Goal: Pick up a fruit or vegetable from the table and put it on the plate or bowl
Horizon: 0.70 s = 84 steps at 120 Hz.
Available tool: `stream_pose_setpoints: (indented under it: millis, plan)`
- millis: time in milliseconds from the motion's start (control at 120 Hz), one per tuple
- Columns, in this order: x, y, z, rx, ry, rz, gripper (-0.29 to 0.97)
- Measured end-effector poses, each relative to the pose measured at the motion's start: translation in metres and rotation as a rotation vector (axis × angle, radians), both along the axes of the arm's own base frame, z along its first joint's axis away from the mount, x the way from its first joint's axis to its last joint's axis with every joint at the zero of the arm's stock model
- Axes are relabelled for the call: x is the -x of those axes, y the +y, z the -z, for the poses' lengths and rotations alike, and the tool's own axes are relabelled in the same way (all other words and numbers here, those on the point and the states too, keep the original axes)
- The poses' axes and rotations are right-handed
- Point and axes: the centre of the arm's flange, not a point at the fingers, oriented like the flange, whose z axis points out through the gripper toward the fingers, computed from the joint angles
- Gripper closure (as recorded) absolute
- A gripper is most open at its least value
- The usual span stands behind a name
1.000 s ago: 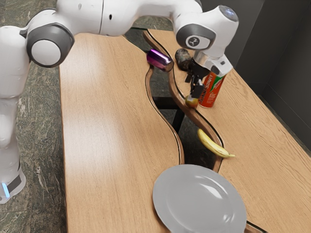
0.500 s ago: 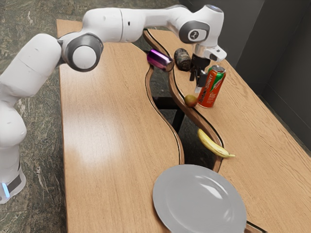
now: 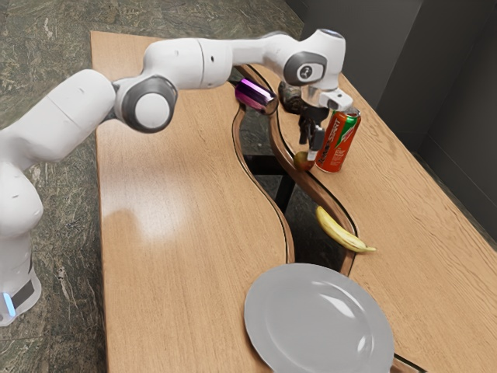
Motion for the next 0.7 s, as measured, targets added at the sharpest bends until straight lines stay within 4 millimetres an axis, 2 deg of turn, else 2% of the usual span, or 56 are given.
stream_pose_setpoints:
  millis: [483,633,700]
  plan:
    - [-0.005,0.002,0.046,0.055,0.044,0.043,0.0]
    - [-0.005,0.001,0.046,0.057,0.044,0.046,0.23]
    - [-0.006,-0.005,0.038,0.047,0.036,0.052,0.35]
